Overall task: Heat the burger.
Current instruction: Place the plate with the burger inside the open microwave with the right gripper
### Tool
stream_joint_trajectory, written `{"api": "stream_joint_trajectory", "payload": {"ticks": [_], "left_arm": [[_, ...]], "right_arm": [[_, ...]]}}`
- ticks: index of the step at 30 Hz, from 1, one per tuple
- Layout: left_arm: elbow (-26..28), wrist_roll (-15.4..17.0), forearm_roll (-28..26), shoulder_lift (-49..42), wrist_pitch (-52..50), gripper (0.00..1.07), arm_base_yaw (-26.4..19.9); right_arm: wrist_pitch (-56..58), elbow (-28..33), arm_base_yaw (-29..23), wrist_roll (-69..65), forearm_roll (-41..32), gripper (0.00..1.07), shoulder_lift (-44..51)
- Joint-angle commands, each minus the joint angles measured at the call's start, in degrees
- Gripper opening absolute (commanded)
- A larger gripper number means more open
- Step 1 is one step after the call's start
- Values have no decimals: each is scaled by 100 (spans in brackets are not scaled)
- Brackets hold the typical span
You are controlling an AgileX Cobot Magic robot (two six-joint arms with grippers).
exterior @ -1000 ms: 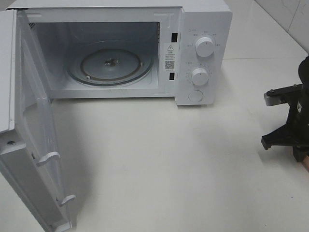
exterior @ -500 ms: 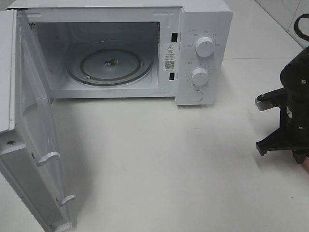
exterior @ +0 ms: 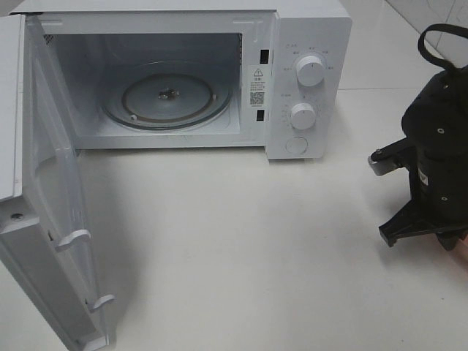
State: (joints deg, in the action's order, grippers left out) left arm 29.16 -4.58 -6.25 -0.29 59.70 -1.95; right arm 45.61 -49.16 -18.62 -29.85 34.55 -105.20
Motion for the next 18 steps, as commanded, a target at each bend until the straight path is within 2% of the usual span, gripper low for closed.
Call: {"api": "stream_joint_trajectory", "payload": {"ticks": [1, 12, 18], "left_arm": [[-29, -6, -11, -120, -23, 98, 40], [-29, -6, -11, -120, -23, 98, 40], [-29, -6, -11, -120, -23, 98, 40]], "right_arm": [[447, -6, -74, -57, 292, 0, 298], [693, 138, -178, -46, 252, 0, 791], [745, 384, -470, -52, 246, 0, 1066]]}}
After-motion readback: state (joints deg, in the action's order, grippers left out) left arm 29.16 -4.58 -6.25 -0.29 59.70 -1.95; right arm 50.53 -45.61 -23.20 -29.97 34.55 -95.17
